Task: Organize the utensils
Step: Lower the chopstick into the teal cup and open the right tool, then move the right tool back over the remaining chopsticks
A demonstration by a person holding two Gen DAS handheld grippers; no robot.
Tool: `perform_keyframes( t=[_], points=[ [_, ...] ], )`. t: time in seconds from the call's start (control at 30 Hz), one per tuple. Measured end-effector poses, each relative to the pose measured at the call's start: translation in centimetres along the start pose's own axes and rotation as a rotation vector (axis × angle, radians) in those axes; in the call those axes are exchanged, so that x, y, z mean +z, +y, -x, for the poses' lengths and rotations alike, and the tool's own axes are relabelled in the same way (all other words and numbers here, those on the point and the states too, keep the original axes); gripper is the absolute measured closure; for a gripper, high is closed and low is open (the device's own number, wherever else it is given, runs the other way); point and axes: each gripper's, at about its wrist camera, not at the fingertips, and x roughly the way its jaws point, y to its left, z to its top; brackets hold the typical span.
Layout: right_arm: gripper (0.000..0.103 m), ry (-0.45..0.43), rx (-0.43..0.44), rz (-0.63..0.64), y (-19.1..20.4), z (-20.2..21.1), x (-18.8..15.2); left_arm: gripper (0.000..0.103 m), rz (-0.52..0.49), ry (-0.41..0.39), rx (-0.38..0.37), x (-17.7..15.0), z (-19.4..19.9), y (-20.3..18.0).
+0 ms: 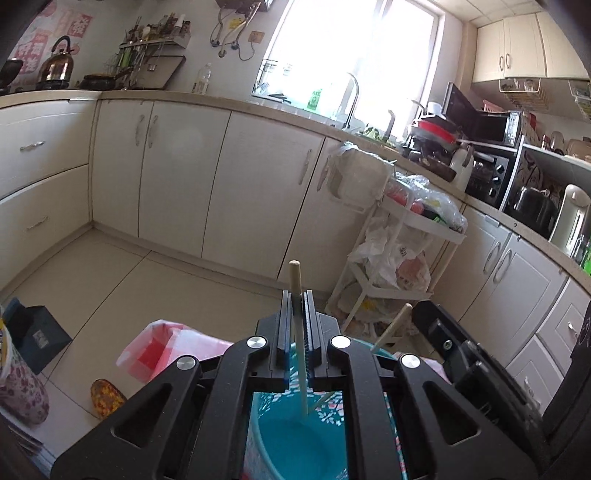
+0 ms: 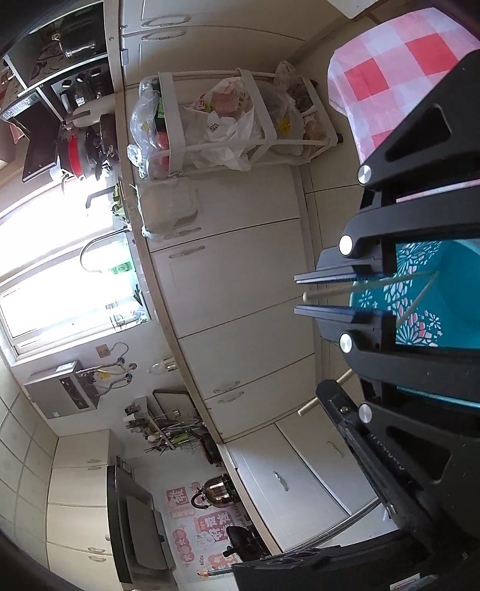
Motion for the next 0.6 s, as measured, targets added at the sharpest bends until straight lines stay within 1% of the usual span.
perform_keyframes(
  t=[0.07, 0.1, 0.13, 0.17, 0.2, 0.23, 0.27, 0.33, 0.47, 0.53, 0.6],
  points=[
    [0.081, 0.005, -0.01, -0.017, -0.4, 1.3, 0.1, 0.092, -0.014, 0.032, 0.019, -0.4, 1.0, 0.1],
    [0.079, 0.004, -0.015, -0.026, -0.7, 2.0, 0.2, 0.085, -0.021, 0.038, 0.031, -0.6, 1.8, 0.2],
    [0.074, 0.002, -0.021, -0.038, -0.9, 3.2, 0.2, 0.068, -0.031, 0.041, 0.053, -0.8, 2.6, 0.2],
    [0.07, 0.002, -0.026, -0.047, -1.1, 4.3, 0.1, 0.057, -0.044, 0.04, 0.083, -1.1, 3.8, 0.2],
    [0.063, 0.004, -0.035, -0.054, -1.2, 5.4, 0.0, 0.038, -0.052, 0.038, 0.104, -1.3, 4.9, 0.1],
    [0.057, 0.009, -0.044, -0.06, -1.4, 7.0, -0.3, 0.028, -0.059, 0.033, 0.125, -1.6, 6.1, 0.1],
    [0.055, 0.014, -0.047, -0.064, -1.4, 8.1, -0.6, 0.026, -0.07, 0.026, 0.144, -2.0, 7.6, 0.1],
    [0.053, 0.039, -0.048, -0.063, -1.4, 10.7, -1.7, 0.02, -0.09, 0.029, 0.167, -2.7, 9.9, -0.1],
    [0.05, 0.102, -0.054, -0.063, -1.0, 15.7, -4.3, 0.016, -0.123, 0.038, 0.223, -4.5, 14.7, -0.2],
    [0.047, 0.113, -0.056, -0.068, -0.6, 18.1, -5.4, 0.014, -0.125, 0.033, 0.24, -5.2, 16.9, -0.3],
    [0.047, 0.125, -0.056, -0.069, -0.1, 20.1, -6.3, 0.013, -0.125, 0.036, 0.245, -6.0, 18.7, -0.3]
  ],
)
